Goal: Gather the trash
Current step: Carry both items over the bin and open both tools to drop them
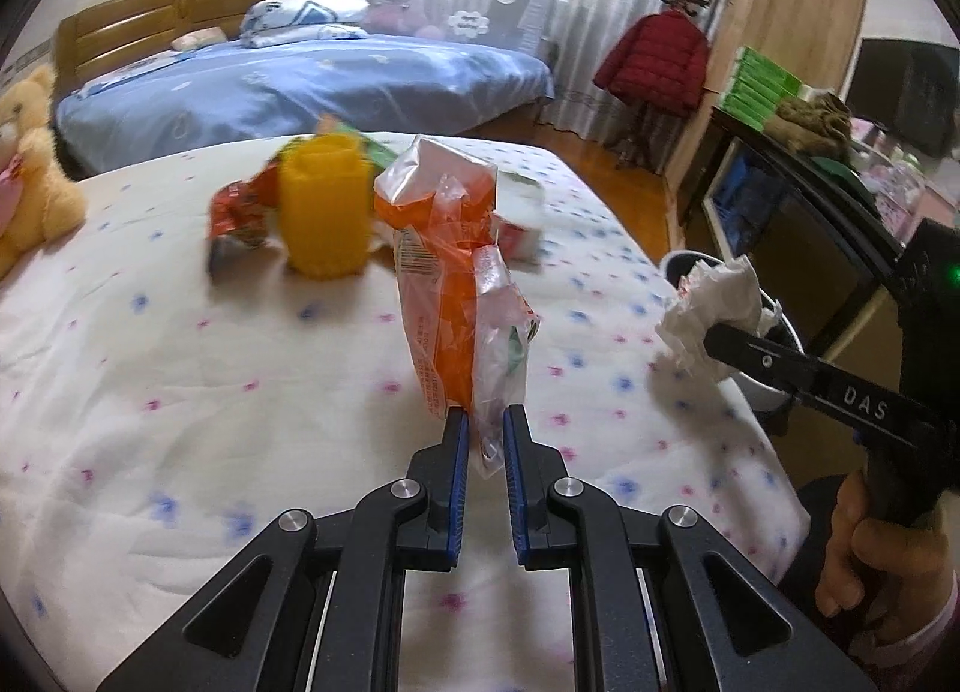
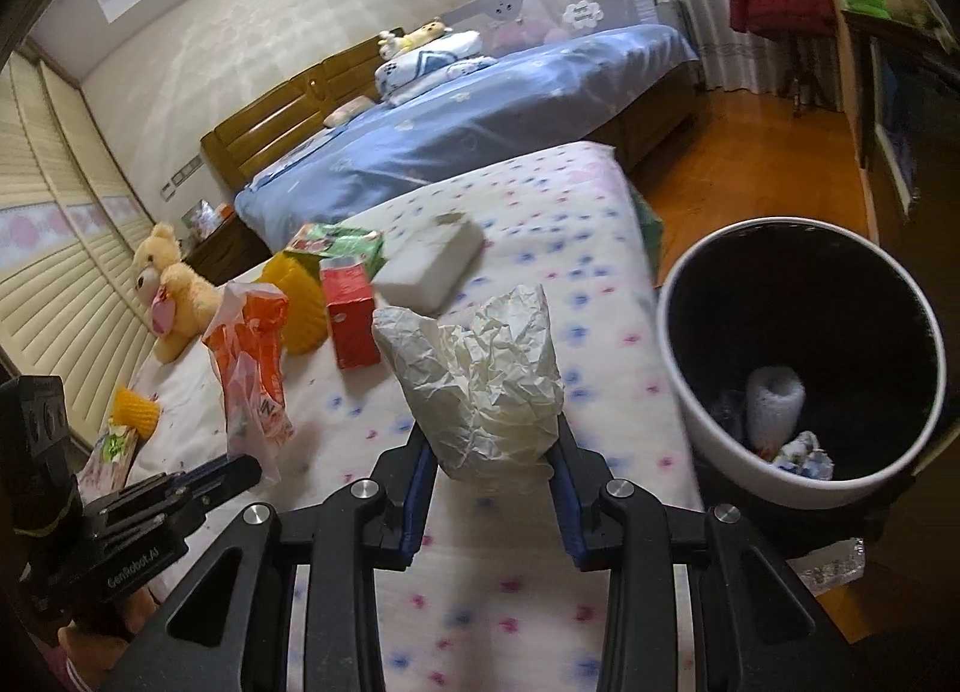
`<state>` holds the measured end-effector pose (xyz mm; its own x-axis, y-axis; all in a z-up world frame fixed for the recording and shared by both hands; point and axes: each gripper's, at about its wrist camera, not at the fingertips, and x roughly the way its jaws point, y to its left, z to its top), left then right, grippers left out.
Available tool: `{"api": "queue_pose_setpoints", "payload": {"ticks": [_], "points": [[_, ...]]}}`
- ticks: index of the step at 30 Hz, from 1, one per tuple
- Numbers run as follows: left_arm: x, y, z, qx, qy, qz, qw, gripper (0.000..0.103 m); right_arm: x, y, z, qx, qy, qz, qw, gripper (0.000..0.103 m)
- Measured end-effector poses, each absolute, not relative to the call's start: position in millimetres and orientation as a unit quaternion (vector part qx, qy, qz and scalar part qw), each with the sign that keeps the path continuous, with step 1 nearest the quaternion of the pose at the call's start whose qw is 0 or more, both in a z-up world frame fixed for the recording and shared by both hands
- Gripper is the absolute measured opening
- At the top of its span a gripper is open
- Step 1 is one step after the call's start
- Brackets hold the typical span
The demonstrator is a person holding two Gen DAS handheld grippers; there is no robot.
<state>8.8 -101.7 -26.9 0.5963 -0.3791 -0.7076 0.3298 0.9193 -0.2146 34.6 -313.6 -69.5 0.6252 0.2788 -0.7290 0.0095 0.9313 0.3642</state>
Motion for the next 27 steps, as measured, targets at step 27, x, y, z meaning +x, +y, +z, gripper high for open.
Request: {"api": "queue_pose_setpoints", "payload": {"ticks": [27], "points": [[36, -196, -28, 0.02, 0.406, -0.27, 0.873, 0.008, 19, -396, -71, 0.202, 0.413, -0.003, 0.888, 0.035]]}}
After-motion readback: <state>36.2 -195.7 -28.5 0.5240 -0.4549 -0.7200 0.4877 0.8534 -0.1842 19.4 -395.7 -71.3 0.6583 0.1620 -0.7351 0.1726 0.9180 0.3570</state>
